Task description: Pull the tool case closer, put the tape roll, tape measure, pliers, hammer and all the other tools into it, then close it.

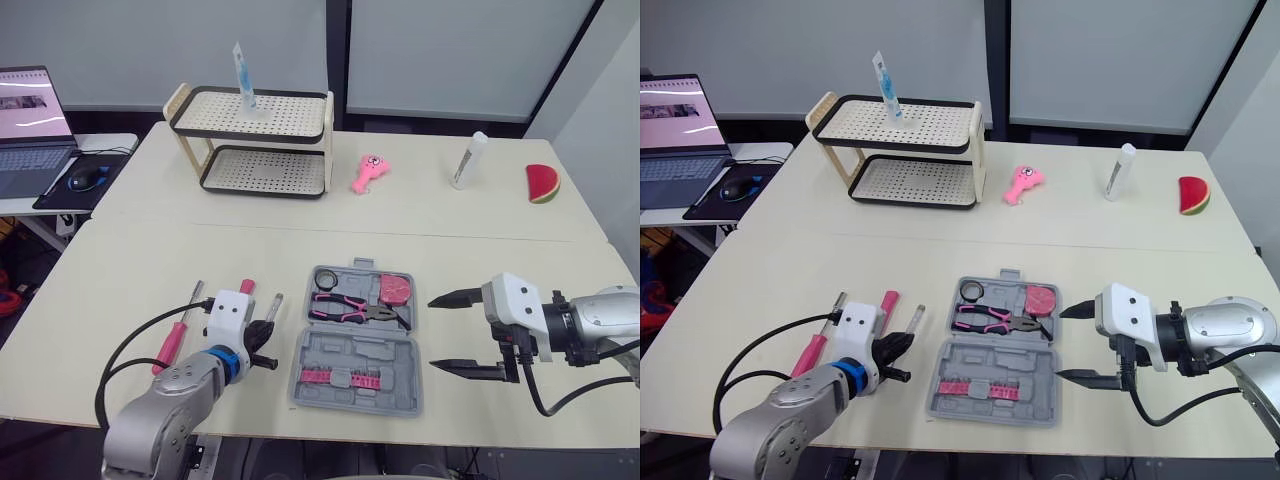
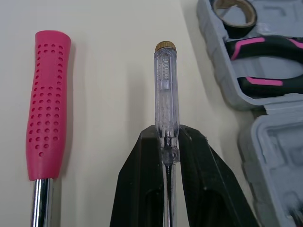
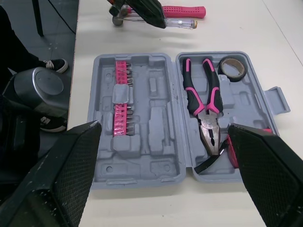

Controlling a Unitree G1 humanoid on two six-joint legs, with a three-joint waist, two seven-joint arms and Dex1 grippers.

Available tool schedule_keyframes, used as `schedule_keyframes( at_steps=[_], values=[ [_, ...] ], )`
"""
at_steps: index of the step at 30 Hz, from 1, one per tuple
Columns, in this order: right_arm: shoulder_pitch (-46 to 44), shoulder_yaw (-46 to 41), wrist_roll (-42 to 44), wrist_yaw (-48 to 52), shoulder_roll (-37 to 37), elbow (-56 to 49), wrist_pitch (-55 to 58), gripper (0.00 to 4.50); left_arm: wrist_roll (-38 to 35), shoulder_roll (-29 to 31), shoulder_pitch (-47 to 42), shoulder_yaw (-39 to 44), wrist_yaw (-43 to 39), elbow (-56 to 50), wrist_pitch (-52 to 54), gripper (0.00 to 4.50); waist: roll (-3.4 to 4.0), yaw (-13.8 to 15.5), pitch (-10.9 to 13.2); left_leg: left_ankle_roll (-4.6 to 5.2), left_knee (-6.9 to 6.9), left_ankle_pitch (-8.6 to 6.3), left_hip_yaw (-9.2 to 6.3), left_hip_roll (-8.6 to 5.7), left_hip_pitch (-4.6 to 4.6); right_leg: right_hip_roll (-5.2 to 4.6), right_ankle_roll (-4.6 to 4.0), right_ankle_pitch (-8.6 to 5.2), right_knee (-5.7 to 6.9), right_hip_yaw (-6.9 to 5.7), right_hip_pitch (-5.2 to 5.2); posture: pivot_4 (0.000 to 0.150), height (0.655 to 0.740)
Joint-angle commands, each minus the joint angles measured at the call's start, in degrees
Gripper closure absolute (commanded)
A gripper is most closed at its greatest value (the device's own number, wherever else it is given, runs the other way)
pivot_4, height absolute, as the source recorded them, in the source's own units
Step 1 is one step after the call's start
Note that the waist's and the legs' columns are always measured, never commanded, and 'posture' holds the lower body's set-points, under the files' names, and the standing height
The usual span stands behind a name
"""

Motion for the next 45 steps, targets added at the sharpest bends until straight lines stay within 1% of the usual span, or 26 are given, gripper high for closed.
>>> schedule_keyframes(
  at_steps=[1, 7, 15, 17, 20, 22, 23, 26, 28, 29, 31, 32, 34, 37, 39, 40, 42, 45],
  values=[
    [-0.80, -1.67, 0.69, 0.27, -0.73, -0.94, -0.11, 0.00, 2.98, -0.43, -1.58, -1.25, 1.46, 2.13, -2.77, 4.33, 0.00, 0.00, 0.00, 0.00, 0.00, 0.00, 0.00, -0.01, -0.01, 0.00, 0.00, 0.00, -0.01, 0.00, 0.00, 0.150, 0.7350],
    [-0.51, -1.71, 0.44, 0.37, -0.85, -0.84, -0.16, 0.00, 4.80, -1.46, -3.74, -2.32, 1.64, 6.45, -3.16, 4.33, 0.00, 0.00, 0.00, 0.00, -0.01, 0.00, 0.00, -0.01, -0.01, 0.00, 0.00, 0.00, -0.03, 0.00, -0.01, 0.150, 0.7350],
    [-0.26, -1.63, 0.05, 0.24, -0.75, -0.78, -0.56, 0.00, 4.62, -2.01, -4.16, -2.05, 0.37, 7.45, -2.10, 4.33, 0.00, 0.00, 0.00, 0.00, -0.01, 0.00, 0.00, -0.02, -0.02, -0.01, 0.01, 0.00, -0.03, 0.00, -0.01, 0.150, 0.7350],
    [0.01, -1.69, -0.08, 0.16, -0.72, -0.88, -0.69, 0.00, 4.39, -1.81, -4.10, -1.57, 0.06, 7.00, -1.78, 3.59, 0.00, 0.00, 0.00, 0.00, -0.01, 0.00, 0.00, -0.02, -0.02, -0.01, 0.01, 0.00, -0.03, 0.00, -0.01, 0.150, 0.7350],
    [0.17, -1.74, -0.19, -0.04, -0.60, -1.01, -0.82, 0.00, 3.72, -1.23, -4.05, -0.70, -0.72, 5.09, -0.77, 2.76, 0.00, -0.01, 0.00, 0.00, -0.01, 0.00, 0.00, -0.02, -0.02, -0.01, 0.01, 0.00, -0.03, 0.00, -0.01, 0.150, 0.7350],
    [0.28, -1.74, -0.27, -0.24, -0.46, -1.13, -0.92, 0.00, 3.16, -0.68, -3.95, 0.30, -1.20, 3.66, 0.22, 2.10, 0.00, -0.01, 0.00, 0.00, -0.01, 0.00, 0.00, -0.01, -0.01, 0.00, 0.01, 0.00, -0.03, 0.00, -0.01, 0.150, 0.7350],
    [0.34, -1.72, -0.31, -0.34, -0.39, -1.18, -0.99, 0.00, 2.77, -0.10, -3.77, 1.13, -1.64, 2.61, 0.70, 1.73, 0.00, -0.01, 0.00, 0.00, -0.01, 0.00, 0.00, -0.01, -0.02, -0.01, 0.01, 0.00, -0.03, -0.01, -0.01, 0.150, 0.7350],
    [0.35, -1.75, -0.24, -0.64, -0.17, -1.32, -1.08, 0.00, 1.55, 2.32, -3.18, 3.25, -3.60, -0.71, 1.83, 0.81, -0.02, -0.02, 0.01, 0.00, -0.01, 0.00, 0.00, 0.00, -0.02, 0.00, 0.01, 0.00, -0.03, -0.01, -0.03, 0.150, 0.7350],
    [0.28, -1.85, -0.12, -1.10, 0.25, -1.41, -1.27, 0.00, -0.39, 5.04, -2.81, 5.21, -6.51, -3.42, 2.18, 0.20, -0.03, -0.01, 0.02, 0.00, -0.02, 0.00, 0.00, 0.00, -0.03, -0.01, 0.01, 0.00, -0.03, 0.00, -0.03, 0.150, 0.7350],
    [0.27, -1.86, -0.06, -1.53, 0.56, -1.60, -1.28, 0.00, -1.48, 7.67, -2.49, 6.72, -9.33, -4.50, 1.16, 0.02, -0.02, -0.01, 0.02, 0.00, -0.02, 0.00, 0.00, 0.00, -0.03, -0.01, 0.01, -0.01, -0.03, -0.01, -0.03, 0.150, 0.7350],
    [0.44, -1.77, 0.07, -2.49, 1.23, -2.21, -1.22, 0.00, -4.17, 12.77, -1.89, 10.22, -16.28, -4.67, -2.01, 0.02, -0.04, -0.03, 0.04, -0.01, -0.03, 0.00, 0.00, 0.01, -0.04, -0.01, 0.00, -0.01, -0.03, -0.01, -0.05, 0.150, 0.7350],
    [0.64, -1.66, 0.00, -2.94, 1.52, -2.55, -1.16, 0.00, -5.16, 15.90, -1.37, 11.40, -20.54, -3.67, -4.24, 0.02, -0.03, -0.06, 0.06, -0.01, -0.05, 0.00, 0.00, 0.03, -0.05, 0.00, -0.03, -0.02, -0.03, -0.04, -0.07, 0.150, 0.7350],
    [1.20, -1.50, -0.31, -3.79, 1.98, -3.21, -1.08, 0.00, -4.31, 22.00, -0.45, 12.29, -29.48, 0.49, -13.46, 0.02, 0.06, -0.01, 0.12, -0.01, -0.08, 0.00, 0.01, 0.03, -0.06, 0.01, -0.06, -0.05, -0.03, -0.03, -0.13, 0.150, 0.7350],
    [2.00, -1.44, -0.53, -5.11, 2.51, -4.01, -0.84, 0.00, 1.60, 30.15, -2.28, 10.10, -42.22, 11.86, -34.37, 0.02, 0.20, 0.06, 0.22, -0.01, -0.10, 0.00, 0.07, 0.04, -0.12, 0.00, -0.20, -0.13, -0.07, 0.01, -0.22, 0.150, 0.7350],
    [2.25, -0.96, -0.56, -6.12, 2.86, -4.69, -0.45, 0.00, 3.41, 34.32, -7.38, 7.21, -52.46, 21.05, -46.69, 0.02, 0.22, 0.47, 0.25, -0.02, -0.10, 0.00, 0.12, 0.02, -0.15, -0.01, -0.31, -0.19, -0.08, 0.02, -0.36, 0.150, 0.7350],
    [2.35, -0.68, -0.55, -6.59, 3.01, -5.03, -0.19, 0.00, 4.82, 35.67, -10.62, 5.28, -56.72, 25.76, -53.30, 0.02, 0.23, 0.65, 0.26, -0.02, -0.10, 0.02, 0.10, 0.03, -0.25, 0.00, -0.14, -0.06, -0.06, -0.02, -0.38, 0.150, 0.7350],
    [2.41, -0.22, -0.44, -7.43, 3.21, -5.74, 0.39, 0.00, 7.95, 37.00, -17.60, 0.95, -64.60, 35.25, -67.07, 0.02, 0.26, 0.74, 0.27, -0.01, -0.09, 0.01, 0.11, 0.02, -0.37, 0.00, -0.11, -0.05, -0.07, -0.01, -0.43, 0.150, 0.7350],
    [2.23, 0.05, 0.33, -8.86, 3.74, -6.67, 1.98, 0.00, 12.27, 36.55, -28.69, -5.92, -75.28, 49.82, -89.12, 0.02, 0.28, 0.83, 0.28, 0.00, -0.07, 0.01, 0.13, 0.00, -0.38, 0.01, -0.08, -0.02, -0.06, 0.00, -0.43, 0.150, 0.7350]
  ],
)
